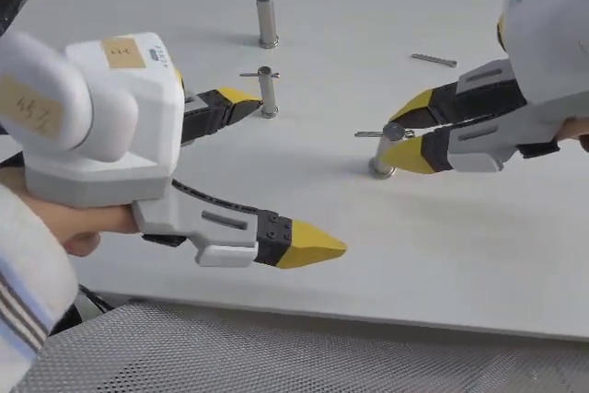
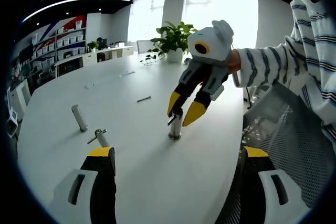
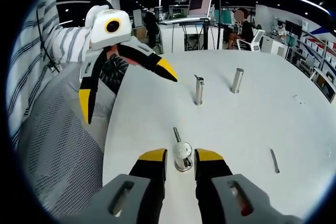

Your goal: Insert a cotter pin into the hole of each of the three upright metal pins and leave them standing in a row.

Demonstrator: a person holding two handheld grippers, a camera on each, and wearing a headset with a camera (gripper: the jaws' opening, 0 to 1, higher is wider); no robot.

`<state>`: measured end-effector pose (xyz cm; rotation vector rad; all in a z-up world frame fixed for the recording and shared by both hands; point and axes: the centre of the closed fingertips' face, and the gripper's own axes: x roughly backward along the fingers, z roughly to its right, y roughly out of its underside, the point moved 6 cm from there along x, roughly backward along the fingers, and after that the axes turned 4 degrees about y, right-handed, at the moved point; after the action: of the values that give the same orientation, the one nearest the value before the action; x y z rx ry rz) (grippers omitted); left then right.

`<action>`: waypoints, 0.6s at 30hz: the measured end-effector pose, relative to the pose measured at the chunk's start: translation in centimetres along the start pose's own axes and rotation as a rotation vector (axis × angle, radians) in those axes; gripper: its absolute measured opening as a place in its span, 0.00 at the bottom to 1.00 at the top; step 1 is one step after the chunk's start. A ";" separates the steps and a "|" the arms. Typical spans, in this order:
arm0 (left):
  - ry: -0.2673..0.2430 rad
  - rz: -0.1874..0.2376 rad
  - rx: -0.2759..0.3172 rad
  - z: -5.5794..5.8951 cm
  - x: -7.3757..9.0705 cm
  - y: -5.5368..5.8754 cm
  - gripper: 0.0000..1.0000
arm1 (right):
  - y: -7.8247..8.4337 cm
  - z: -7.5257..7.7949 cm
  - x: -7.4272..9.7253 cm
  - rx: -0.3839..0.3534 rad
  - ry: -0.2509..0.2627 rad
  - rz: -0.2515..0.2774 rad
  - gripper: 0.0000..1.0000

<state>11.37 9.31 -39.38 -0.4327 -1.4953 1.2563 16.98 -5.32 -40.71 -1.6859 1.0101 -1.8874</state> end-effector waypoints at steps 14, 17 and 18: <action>-0.034 -0.023 0.022 -0.6 0.6 0.8 0.99 | 0.3 0.4 -0.5 0.003 -0.012 -0.002 0.09; -0.039 -0.019 0.033 -0.7 0.6 1.0 0.99 | 0.4 0.5 -0.5 0.001 -0.008 -0.004 0.09; -0.041 -0.019 0.034 -0.7 0.7 1.1 0.99 | 0.3 0.6 -0.5 0.011 0.009 -0.002 0.08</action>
<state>11.37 10.56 -40.09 -0.3715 -1.5073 1.2810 17.61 -5.34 -41.28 -1.6737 1.0000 -1.9002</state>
